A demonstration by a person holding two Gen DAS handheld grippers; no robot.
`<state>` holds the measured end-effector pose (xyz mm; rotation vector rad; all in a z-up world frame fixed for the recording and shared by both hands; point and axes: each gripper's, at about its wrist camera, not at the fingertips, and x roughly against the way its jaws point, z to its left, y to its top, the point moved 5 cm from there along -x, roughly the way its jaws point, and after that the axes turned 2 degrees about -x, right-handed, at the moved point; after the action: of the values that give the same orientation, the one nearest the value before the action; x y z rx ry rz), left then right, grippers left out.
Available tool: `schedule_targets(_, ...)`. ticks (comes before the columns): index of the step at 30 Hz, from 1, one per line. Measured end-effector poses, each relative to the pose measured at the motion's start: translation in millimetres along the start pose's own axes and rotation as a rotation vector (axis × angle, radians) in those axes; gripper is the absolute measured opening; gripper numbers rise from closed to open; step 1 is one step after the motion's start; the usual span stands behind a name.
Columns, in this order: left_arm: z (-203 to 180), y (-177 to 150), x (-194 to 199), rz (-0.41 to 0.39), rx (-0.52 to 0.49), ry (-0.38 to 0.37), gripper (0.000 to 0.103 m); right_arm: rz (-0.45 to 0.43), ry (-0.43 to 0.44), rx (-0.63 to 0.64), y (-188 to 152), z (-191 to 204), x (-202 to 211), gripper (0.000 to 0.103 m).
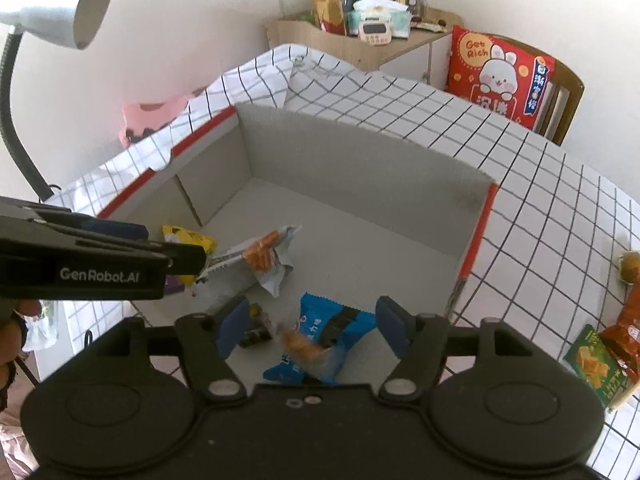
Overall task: Organize snacks
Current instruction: 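Open both tools to drop the pouch and wrapper into the box, then withdraw both tools from the box toward the remaining snacks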
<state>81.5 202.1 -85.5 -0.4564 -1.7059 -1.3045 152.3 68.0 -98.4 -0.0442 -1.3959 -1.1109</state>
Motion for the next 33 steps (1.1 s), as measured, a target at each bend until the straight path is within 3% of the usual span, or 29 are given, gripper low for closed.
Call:
schedule_targets(4, -6, 1, 13, -0.033, 0.002, -0.014, 0.064, -0.039, 0.021, -0.018, 0, -4, 18, 0.082)
schedule_targets(10, -25, 1, 34, -0.081, -0.016, -0.048, 0.064, -0.109, 0.049, -0.045, -1, -12, 50, 0.088)
schedule_targets(16, -52, 3, 52, -0.134, -0.039, -0.088, 0.072, -0.180, 0.049, -0.070, -7, -26, 82, 0.094)
schedule_targets(25, -111, 1, 58, -0.144, -0.097, -0.170, 0.072, -0.248, -0.017, -0.128, -30, -70, 122, 0.101)
schedule_targets(33, -182, -10, 46, -0.109, -0.146, -0.228, 0.073, -0.271, -0.108, -0.210, -66, -133, 154, 0.103)
